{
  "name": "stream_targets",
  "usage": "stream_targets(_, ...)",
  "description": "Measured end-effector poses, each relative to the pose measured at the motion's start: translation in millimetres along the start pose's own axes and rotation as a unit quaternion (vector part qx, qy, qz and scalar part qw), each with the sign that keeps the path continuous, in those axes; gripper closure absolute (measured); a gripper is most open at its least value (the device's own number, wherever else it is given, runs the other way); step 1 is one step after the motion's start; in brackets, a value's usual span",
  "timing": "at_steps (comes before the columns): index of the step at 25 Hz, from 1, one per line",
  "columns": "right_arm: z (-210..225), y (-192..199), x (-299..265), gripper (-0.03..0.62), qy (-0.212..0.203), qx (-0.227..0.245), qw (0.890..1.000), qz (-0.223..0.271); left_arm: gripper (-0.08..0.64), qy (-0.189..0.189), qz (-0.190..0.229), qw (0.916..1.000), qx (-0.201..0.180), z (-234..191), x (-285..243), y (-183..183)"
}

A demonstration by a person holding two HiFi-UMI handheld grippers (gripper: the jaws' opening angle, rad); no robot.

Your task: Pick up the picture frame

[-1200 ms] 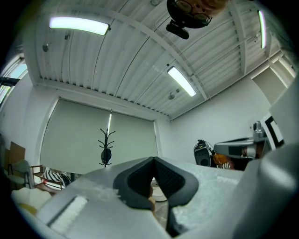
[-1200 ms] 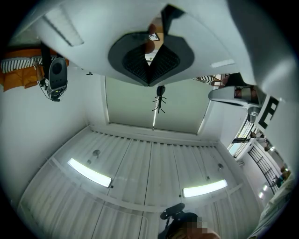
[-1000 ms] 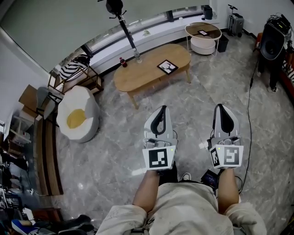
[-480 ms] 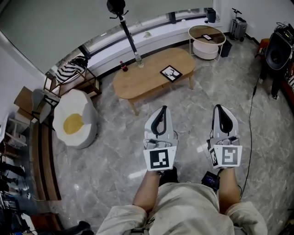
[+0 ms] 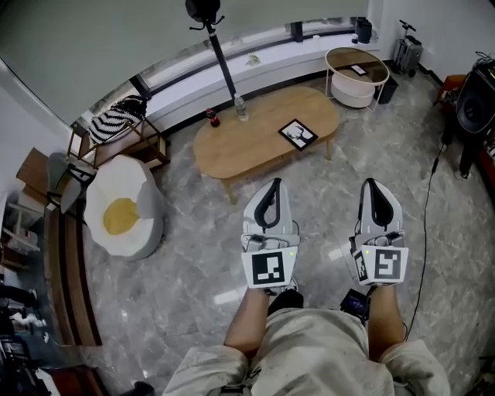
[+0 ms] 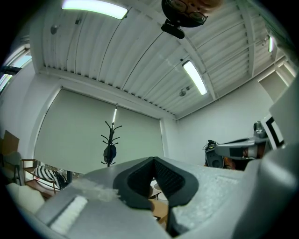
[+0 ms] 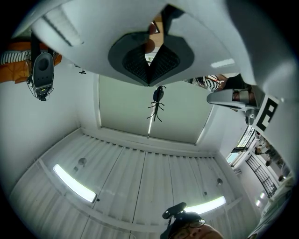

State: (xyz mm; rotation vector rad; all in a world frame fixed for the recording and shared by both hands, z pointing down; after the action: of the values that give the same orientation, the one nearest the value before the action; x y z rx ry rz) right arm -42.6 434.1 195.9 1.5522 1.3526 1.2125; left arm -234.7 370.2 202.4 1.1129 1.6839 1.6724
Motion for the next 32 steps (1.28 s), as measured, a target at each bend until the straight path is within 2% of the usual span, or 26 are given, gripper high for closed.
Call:
stream_targets(6, -23, -3, -41, 0.591, 0.000, 0.003, 1.000, 0.006, 0.555, 0.005, 0.009, 0.9999, -0.002, -40, -20, 0)
stream_targets(10, -40, -8, -63, 0.591, -0.009, 0.013, 1.000, 0.016, 0.555, -0.006, 0.008, 0.9999, -0.001, -70, -28, 1)
stream_targets(15, -50, -13, -81, 0.591, -0.010, 0.014, 1.000, 0.018, 0.555, -0.007, 0.014, 0.9999, -0.004, -86, -36, -6)
stream_targets(23, -43, -1, -97, 0.591, -0.002, 0.010, 1.000, 0.014, 0.555, 0.002, 0.007, 1.0000, -0.004, -85, -57, 0)
stream_targets(32, -4, 17, -135, 0.591, 0.005, 0.001, 1.000, 0.016, 0.555, 0.014, 0.002, 0.9998, -0.017, -69, -115, 12)
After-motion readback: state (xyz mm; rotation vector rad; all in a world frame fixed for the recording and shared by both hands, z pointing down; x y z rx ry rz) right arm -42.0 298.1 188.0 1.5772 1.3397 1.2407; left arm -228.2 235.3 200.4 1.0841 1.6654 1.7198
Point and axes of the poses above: the fingertips, and each gripper's own axes: x backward along the fingers, z to its right, y out of its underside, the point moved 4 cm from there along x, backward along the fingers, and after that the axes turned 9 degrees about x, right-handed, at the moved point
